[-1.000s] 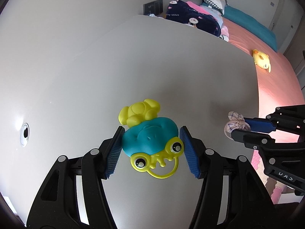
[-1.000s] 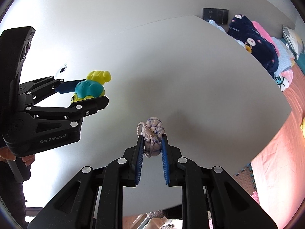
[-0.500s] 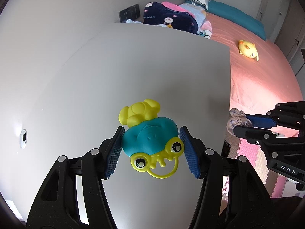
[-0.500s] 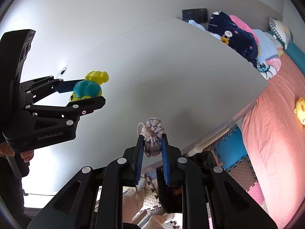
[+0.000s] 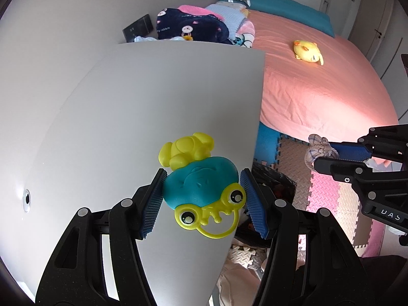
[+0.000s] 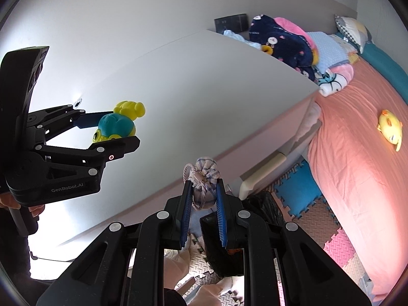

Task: Collect trash
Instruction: 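Carry frog toy and flower hair tie over the black bin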

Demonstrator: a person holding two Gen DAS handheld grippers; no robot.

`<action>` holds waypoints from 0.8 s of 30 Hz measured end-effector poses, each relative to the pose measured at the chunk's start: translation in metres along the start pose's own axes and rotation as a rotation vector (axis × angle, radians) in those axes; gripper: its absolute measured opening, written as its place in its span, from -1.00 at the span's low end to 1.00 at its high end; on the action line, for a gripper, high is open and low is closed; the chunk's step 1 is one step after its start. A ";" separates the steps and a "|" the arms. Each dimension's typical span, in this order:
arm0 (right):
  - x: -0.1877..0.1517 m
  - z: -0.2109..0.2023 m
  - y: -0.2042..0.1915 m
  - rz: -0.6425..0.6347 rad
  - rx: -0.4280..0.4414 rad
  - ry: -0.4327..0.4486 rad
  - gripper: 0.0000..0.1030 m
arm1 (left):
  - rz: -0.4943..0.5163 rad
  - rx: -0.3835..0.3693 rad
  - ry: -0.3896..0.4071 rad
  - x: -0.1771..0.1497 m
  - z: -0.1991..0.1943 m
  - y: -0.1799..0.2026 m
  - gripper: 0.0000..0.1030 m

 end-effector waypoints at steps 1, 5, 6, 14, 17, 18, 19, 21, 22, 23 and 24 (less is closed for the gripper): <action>-0.002 -0.004 0.003 0.005 -0.006 0.003 -0.62 | 0.010 -0.007 0.000 0.001 0.000 0.005 0.13; -0.010 -0.017 0.017 0.033 -0.031 0.014 -0.62 | 0.047 -0.032 0.001 0.004 -0.003 0.026 0.13; -0.012 -0.021 0.021 0.039 -0.037 0.016 -0.62 | 0.057 -0.039 0.001 0.004 -0.003 0.032 0.13; -0.033 -0.046 0.052 0.109 -0.090 0.029 -0.62 | 0.135 -0.099 -0.002 0.008 0.000 0.074 0.13; -0.042 -0.054 0.065 0.139 -0.112 0.030 -0.62 | 0.159 -0.119 -0.006 0.006 0.001 0.088 0.13; -0.044 -0.055 0.068 0.146 -0.117 0.030 -0.62 | 0.167 -0.126 -0.007 0.006 0.001 0.093 0.13; -0.047 -0.057 0.073 0.155 -0.124 0.030 -0.62 | 0.175 -0.133 -0.008 0.005 0.000 0.098 0.13; -0.053 -0.062 0.080 0.172 -0.138 0.029 -0.62 | 0.191 -0.147 -0.011 0.004 0.001 0.108 0.13; -0.056 -0.064 0.084 0.183 -0.145 0.030 -0.62 | 0.198 -0.153 -0.013 0.003 0.001 0.113 0.13; -0.059 -0.066 0.087 0.193 -0.151 0.031 -0.62 | 0.204 -0.161 -0.015 0.003 0.002 0.117 0.13; -0.060 -0.066 0.089 0.200 -0.156 0.031 -0.62 | 0.211 -0.170 -0.017 0.002 0.003 0.122 0.13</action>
Point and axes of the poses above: each gripper's, at about its wrist camera, not at the fingertips, and z roughly the way its jaws point, y to its right, x to its top, the point moved 6 cm from there along z, roughly the way its jaws point, and after that the axes turned 12 degrees about y, right-handed, at the moved point
